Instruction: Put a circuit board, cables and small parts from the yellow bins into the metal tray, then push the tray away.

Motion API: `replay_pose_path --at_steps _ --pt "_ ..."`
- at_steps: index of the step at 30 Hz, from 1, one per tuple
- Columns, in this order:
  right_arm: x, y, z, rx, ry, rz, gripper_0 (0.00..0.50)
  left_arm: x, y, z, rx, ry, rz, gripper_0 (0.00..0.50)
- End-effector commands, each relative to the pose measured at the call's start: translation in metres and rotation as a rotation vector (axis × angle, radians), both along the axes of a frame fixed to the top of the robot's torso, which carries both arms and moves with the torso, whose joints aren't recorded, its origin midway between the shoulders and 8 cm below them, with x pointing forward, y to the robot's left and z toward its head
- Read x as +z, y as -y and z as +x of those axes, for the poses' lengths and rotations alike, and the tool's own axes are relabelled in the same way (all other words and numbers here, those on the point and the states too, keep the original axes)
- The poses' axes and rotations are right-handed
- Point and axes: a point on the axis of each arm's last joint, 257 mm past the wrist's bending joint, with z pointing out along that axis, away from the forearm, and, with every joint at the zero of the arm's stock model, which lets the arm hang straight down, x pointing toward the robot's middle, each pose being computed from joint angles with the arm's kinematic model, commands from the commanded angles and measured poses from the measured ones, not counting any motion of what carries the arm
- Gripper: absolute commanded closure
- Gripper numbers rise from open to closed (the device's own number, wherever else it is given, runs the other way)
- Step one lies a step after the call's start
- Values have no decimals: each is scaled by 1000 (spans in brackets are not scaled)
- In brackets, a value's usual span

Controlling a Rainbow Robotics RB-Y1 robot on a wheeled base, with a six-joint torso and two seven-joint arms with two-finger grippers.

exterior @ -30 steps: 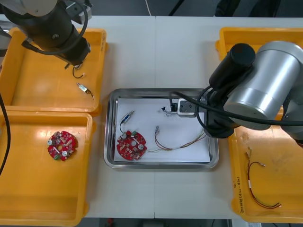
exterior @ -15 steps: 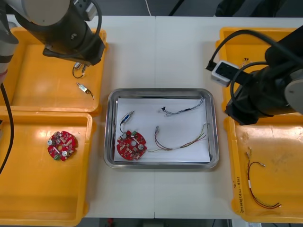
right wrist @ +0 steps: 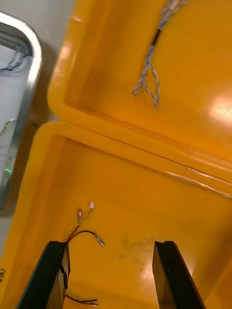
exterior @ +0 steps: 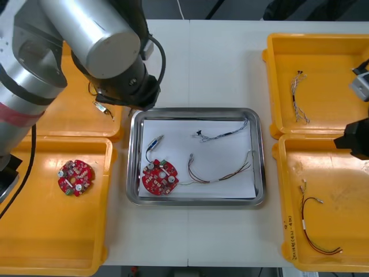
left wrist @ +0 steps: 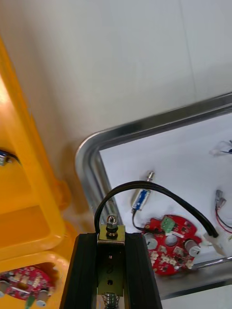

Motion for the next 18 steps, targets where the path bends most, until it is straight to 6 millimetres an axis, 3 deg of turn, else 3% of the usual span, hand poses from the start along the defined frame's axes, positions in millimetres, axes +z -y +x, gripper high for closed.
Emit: replay_pose_path --at_steps 1,9,18 --pt "20 38 -10 -127 49 12 0 -20 36 -10 64 -15 -95 500" --pt "6 78 -34 -259 21 26 0 -56 59 -3 58 -23 -112 498" --pt "-21 75 -49 -333 -25 114 0 -90 70 4 49 -33 -103 499"
